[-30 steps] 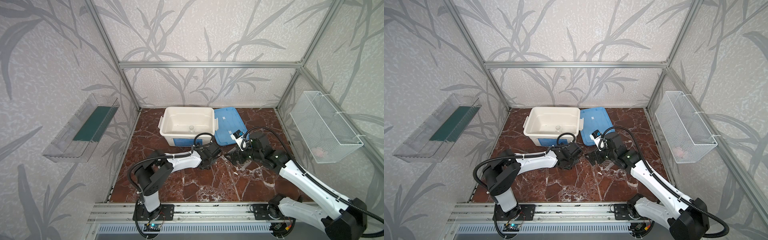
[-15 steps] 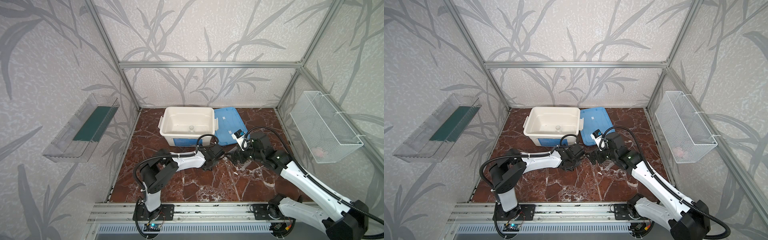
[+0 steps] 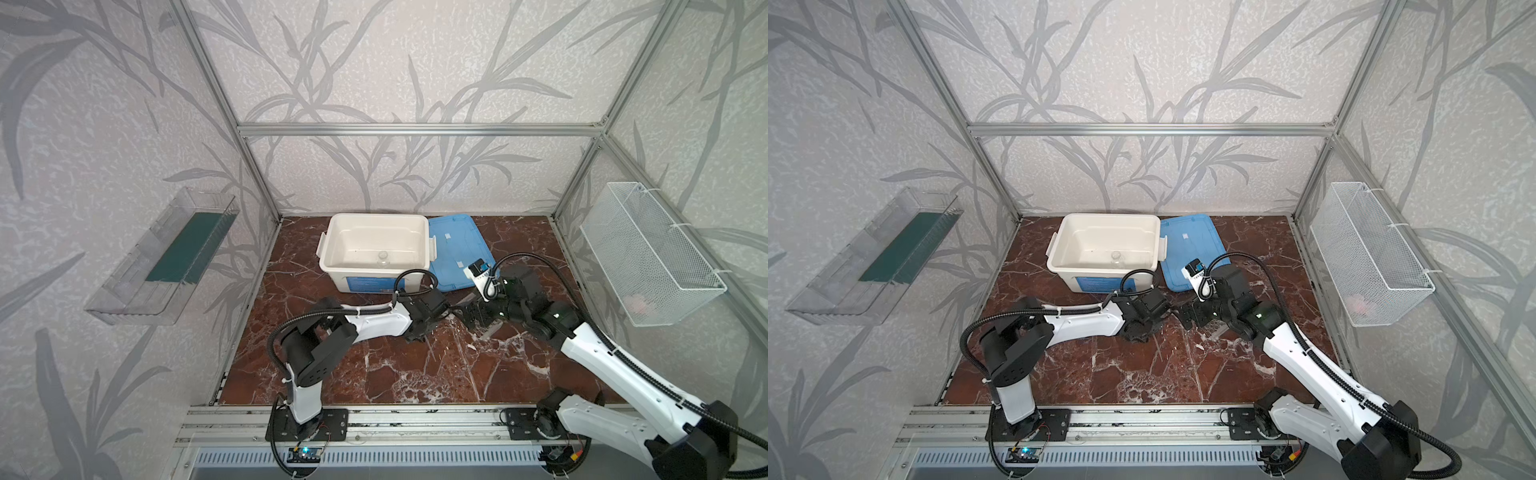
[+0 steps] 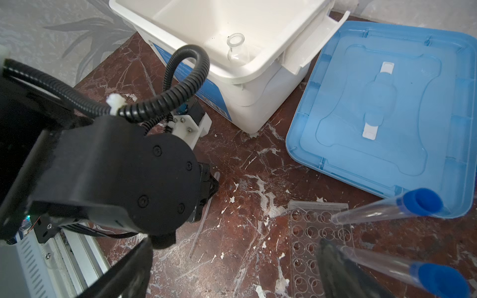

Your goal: Organize the chemistry lab equipment

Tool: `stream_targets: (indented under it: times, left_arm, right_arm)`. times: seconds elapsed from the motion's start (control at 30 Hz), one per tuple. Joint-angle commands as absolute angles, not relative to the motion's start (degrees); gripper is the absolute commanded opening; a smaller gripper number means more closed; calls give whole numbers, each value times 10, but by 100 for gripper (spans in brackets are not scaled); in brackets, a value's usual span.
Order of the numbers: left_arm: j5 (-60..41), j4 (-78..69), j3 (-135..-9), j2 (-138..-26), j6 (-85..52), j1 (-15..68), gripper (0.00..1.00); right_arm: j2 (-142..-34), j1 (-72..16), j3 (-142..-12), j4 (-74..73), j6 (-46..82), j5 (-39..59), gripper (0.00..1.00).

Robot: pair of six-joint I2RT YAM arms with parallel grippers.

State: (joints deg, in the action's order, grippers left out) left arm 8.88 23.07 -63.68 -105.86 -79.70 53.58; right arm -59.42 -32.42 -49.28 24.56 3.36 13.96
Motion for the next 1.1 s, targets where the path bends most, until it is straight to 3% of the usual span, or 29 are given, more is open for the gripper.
stream_targets:
  times: [0.0,0.77,1.07]
  left_arm:
    - [98,246,-635,-1063,-807,541,17]
    - [154,276,-615,-951,-775,558,14]
    - [209,354,-631,-861,-742,578,14]
  right_arm:
    - [-584,-326,-485,237,31,132,96]
    - [-568,-325,-496,217,56,117,96]
    - [-548,-319,-523,185,72,169,97]
